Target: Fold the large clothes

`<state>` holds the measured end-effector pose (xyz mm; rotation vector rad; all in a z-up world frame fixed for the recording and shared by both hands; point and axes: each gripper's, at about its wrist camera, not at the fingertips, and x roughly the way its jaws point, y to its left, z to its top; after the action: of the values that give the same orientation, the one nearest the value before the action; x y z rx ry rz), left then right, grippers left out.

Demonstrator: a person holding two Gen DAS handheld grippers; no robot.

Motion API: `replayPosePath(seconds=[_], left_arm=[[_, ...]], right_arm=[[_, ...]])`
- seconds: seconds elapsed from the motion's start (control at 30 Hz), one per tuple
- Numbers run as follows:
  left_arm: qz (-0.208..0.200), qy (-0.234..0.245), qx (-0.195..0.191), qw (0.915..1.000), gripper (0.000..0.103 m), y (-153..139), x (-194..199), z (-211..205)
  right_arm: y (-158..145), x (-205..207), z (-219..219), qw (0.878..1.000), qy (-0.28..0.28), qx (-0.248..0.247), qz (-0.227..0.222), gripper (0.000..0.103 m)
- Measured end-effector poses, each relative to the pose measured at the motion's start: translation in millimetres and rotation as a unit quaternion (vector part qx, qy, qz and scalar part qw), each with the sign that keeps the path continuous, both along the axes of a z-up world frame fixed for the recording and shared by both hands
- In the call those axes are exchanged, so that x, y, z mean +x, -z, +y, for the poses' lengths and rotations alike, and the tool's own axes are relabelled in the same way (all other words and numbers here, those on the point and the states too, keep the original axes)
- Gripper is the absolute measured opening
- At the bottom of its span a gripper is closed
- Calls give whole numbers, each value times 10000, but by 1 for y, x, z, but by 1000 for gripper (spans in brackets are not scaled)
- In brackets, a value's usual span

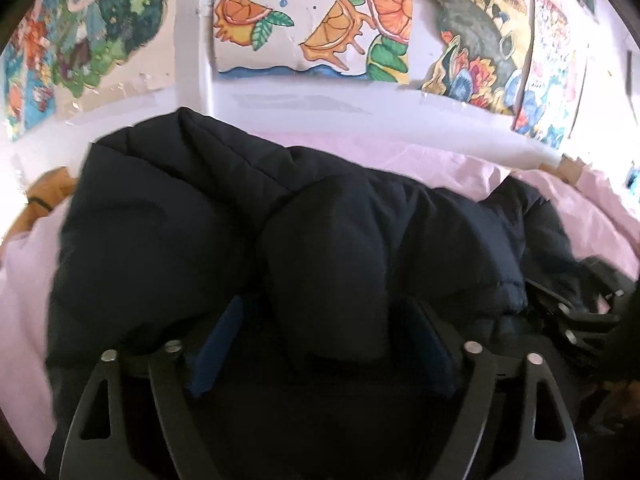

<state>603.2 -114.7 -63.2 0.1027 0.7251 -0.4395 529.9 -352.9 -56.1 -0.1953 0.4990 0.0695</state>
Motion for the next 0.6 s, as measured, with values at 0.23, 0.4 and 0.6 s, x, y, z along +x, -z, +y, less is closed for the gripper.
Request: replayPosePath(seconds=[0.23, 0.4, 0.6], left_arm=[[-78, -191, 166, 9996, 82, -13, -43, -3], [-608, -284, -29, 9977, 89, -33, -94, 15], [-610, -235, 282, 9975, 96, -56, -152, 24]], right_arm=[[-11, -42, -6, 9998, -42, 17, 180, 96], [-26, -91, 10, 9992, -133, -366, 38, 99], [-49, -151, 31, 9985, -215, -503, 55, 103]])
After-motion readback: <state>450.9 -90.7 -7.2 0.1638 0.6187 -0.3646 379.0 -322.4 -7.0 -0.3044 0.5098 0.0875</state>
